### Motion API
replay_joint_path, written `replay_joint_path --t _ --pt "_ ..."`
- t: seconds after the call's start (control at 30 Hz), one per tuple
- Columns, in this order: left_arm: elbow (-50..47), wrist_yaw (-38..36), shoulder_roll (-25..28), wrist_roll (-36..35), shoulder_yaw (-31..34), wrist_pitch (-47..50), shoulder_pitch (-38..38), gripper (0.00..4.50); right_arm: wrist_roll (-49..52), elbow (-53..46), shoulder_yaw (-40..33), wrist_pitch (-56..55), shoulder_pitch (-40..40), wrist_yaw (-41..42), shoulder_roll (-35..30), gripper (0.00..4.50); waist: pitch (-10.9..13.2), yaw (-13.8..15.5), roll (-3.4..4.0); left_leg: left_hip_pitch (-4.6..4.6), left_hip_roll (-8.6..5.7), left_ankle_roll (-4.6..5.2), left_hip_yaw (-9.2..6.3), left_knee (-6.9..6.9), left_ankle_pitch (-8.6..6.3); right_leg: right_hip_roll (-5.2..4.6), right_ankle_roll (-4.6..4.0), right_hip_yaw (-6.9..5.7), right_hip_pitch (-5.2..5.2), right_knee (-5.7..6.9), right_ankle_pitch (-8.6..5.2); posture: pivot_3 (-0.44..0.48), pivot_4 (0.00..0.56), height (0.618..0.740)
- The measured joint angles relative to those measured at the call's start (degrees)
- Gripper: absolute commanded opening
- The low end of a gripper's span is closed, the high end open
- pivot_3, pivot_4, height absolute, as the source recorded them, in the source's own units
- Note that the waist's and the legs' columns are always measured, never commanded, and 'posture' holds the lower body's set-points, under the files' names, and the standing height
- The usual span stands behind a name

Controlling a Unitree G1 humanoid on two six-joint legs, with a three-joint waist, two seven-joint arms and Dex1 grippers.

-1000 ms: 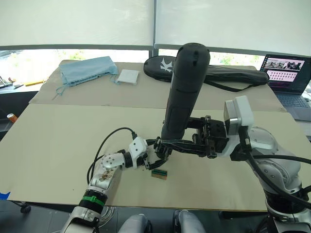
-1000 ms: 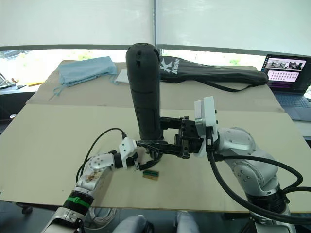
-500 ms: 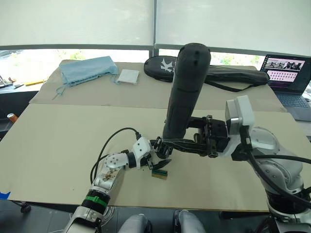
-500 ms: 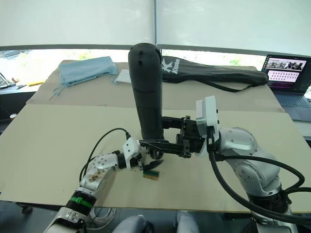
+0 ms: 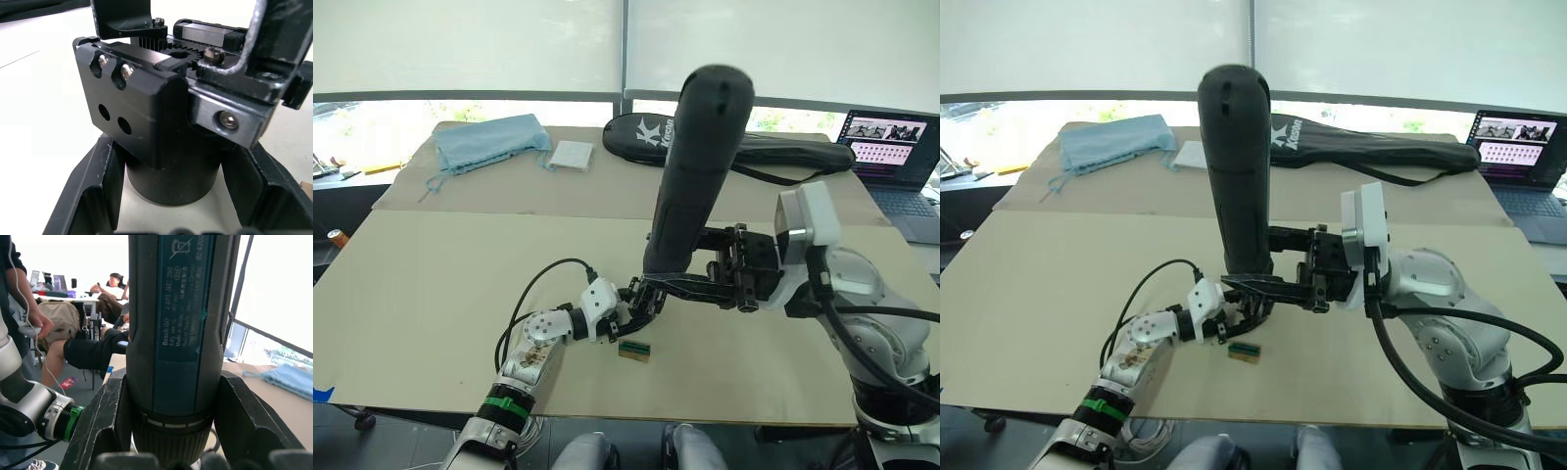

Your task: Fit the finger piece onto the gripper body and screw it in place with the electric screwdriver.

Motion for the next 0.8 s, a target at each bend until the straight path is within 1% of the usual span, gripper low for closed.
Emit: replay_joint_path --t 0.17,0.43,0.6,0.8 --pt "1.2 -1.0 -0.1 -0.3 0.0 -0.1 -0.8 2.31 1.0 1.1 0.4 1.3 -2.6 -0.2 2.1 1.92 0.0 0.0 0.03 0.01 0.0 0.04 0.0 0.01 0.02 -0.02 0.02 0.0 0.05 -0.01 0.01 0.0 0.15 0.74" --pt "2.8 -2.7 0.0 -1.3 0.3 0.5 -2.0 2.31 1.1 1.4 2.0 1.7 -3.0 -0.1 3.2 1.92 0.0 0.0 0.05 0.02 0.0 0.07 0.0 0.02 0.03 -0.03 0.03 -0.01 0.07 0.0 0.02 0.0 0.15 0.74" --pt "6.1 -6.0 1.1 -3.1 1.0 0.7 -4.4 2.31 2.1 1.3 1.7 1.8 -2.7 0.0 2.3 1.92 -0.1 -0.2 0.04 0.03 0.0 0.06 0.0 0.03 0.05 -0.02 0.03 0.0 0.06 0.04 0.02 0.0 0.15 0.74" --pt "13.4 -11.8 2.5 -4.0 1.4 -2.5 -9.0 2.31 2.0 0.7 0.7 1.8 0.2 1.2 -0.6 1.92 -0.1 -0.7 -0.12 0.03 0.01 0.06 0.0 0.03 0.06 -0.02 0.02 0.01 0.04 0.03 0.02 0.0 0.15 0.74"
